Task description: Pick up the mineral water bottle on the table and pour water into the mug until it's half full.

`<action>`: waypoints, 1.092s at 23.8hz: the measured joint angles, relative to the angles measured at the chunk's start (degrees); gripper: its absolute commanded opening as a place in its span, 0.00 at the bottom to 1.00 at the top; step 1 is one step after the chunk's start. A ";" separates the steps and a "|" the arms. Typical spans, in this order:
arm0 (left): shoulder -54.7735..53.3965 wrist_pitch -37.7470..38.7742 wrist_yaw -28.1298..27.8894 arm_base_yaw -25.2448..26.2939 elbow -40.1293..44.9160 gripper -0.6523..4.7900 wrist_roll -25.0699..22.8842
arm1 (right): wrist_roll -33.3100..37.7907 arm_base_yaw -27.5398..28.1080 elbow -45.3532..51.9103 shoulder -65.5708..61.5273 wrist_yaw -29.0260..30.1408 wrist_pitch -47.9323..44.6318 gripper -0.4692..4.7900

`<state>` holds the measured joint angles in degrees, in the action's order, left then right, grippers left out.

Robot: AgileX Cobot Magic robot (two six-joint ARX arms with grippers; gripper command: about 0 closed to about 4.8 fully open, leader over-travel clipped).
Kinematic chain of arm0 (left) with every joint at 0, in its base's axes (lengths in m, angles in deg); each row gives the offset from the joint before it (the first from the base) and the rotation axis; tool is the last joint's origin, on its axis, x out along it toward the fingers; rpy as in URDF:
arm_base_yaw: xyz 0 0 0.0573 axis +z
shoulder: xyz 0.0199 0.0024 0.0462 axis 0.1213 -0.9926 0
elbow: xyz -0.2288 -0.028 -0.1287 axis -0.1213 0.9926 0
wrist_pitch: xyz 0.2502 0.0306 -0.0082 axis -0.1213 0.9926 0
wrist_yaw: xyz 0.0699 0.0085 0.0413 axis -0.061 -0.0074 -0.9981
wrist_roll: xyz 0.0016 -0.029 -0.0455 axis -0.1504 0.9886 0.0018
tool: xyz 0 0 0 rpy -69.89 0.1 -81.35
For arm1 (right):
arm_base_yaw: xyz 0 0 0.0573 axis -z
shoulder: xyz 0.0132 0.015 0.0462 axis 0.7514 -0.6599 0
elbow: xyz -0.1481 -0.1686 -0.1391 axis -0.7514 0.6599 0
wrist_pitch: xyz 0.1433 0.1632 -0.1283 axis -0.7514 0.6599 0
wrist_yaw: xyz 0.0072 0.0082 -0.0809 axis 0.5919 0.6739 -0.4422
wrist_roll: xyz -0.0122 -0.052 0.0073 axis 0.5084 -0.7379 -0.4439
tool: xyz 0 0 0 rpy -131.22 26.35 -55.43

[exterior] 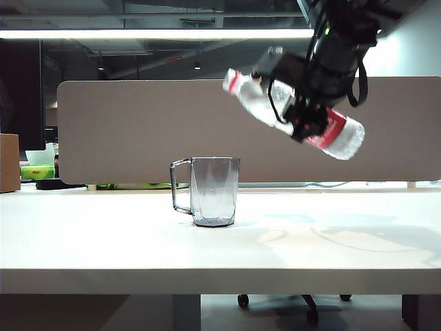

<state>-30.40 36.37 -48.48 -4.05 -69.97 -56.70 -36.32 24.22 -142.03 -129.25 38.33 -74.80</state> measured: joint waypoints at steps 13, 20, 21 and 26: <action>0.00 0.00 0.00 0.00 0.00 0.11 0.00 | -11.82 0.13 -0.15 -3.28 -4.24 1.36 0.47; 0.00 0.00 0.00 0.00 0.00 0.11 0.00 | -18.25 0.04 -0.15 -3.28 -7.61 0.63 0.47; 0.00 0.00 0.00 0.00 0.00 0.11 0.00 | -18.67 -0.11 -0.13 -3.28 -8.15 0.66 0.47; 0.00 0.00 0.00 0.00 0.02 0.11 0.00 | -22.32 -0.66 -0.15 -3.28 -9.77 -1.11 0.47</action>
<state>-30.40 36.37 -48.48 -4.05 -69.95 -56.70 -58.63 23.56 -142.18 -132.53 28.56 -75.92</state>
